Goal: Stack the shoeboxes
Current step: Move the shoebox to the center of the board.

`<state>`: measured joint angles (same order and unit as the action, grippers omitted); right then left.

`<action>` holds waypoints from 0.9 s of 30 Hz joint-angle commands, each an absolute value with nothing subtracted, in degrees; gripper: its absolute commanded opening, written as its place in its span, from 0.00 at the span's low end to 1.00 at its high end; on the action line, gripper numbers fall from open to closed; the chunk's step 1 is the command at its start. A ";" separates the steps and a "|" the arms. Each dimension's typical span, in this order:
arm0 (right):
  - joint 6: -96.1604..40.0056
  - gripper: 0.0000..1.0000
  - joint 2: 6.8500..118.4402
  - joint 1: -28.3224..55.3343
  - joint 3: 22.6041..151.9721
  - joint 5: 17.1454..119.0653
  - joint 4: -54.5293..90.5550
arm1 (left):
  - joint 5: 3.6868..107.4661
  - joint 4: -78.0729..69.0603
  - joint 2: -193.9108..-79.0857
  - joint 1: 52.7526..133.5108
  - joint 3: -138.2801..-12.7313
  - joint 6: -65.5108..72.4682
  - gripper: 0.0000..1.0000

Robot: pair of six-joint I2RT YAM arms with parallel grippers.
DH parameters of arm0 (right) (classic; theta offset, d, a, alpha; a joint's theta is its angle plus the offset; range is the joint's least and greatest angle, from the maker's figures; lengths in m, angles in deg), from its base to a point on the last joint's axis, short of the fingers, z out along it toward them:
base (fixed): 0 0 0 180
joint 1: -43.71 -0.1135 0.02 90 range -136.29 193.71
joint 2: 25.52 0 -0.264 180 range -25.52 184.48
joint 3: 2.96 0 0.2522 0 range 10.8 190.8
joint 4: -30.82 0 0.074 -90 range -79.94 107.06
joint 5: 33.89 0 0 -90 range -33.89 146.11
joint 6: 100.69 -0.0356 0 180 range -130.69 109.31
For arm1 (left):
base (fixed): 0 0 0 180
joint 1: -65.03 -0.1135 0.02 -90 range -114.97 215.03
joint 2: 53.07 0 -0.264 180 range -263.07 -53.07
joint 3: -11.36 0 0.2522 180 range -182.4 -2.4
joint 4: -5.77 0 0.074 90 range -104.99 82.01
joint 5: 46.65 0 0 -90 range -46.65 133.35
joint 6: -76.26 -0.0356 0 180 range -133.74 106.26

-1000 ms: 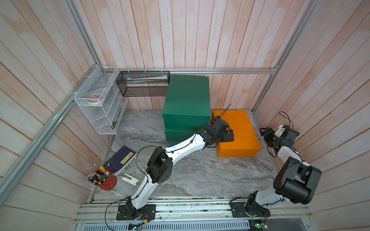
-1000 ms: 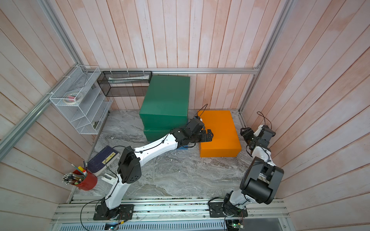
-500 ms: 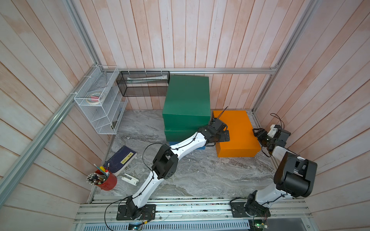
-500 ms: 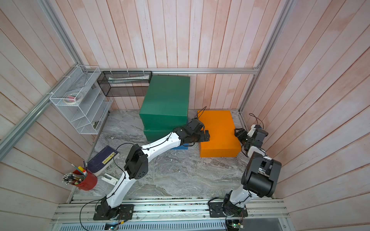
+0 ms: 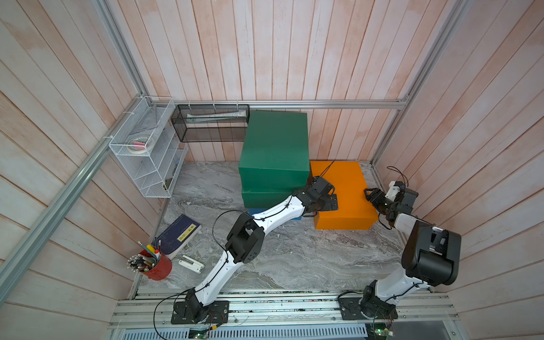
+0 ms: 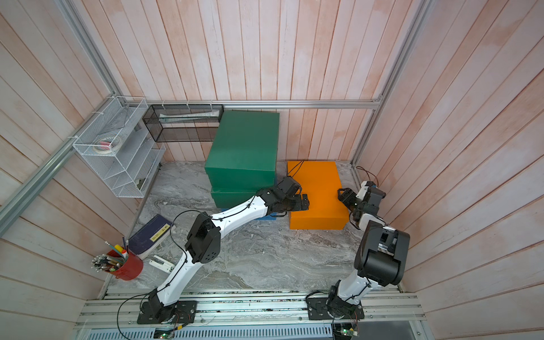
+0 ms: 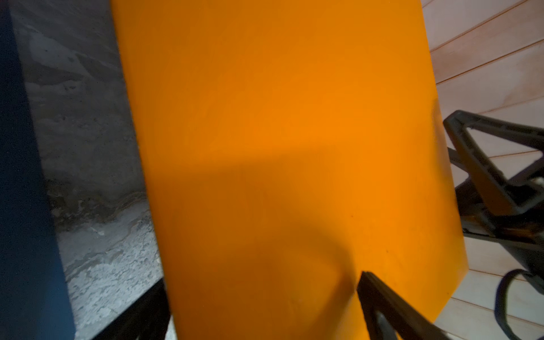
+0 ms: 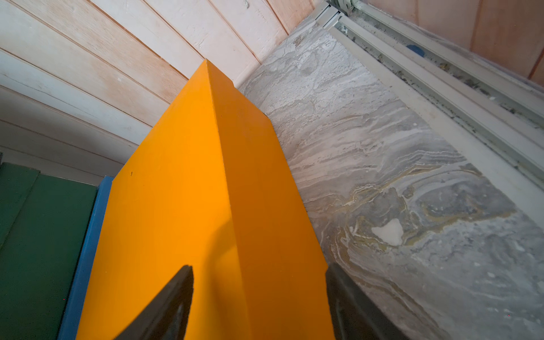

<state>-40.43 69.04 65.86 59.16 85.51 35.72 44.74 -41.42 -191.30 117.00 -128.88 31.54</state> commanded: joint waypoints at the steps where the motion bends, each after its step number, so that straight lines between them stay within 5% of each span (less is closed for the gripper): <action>1: -39.11 0.73 72.04 63.26 57.43 85.55 32.43 | 46.56 -41.04 -194.34 116.77 -130.38 31.42 1.00; 19: -40.92 0.65 60.88 62.81 55.71 86.74 31.52 | 52.17 -39.89 -192.83 117.77 -133.68 32.11 1.00; 27: -40.32 0.69 60.19 62.82 56.06 85.30 29.05 | 50.51 -41.09 -191.15 117.77 -132.60 31.70 1.00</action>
<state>-39.82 60.52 63.87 56.42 83.79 32.11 48.52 -43.19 -192.57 116.47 -131.59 31.95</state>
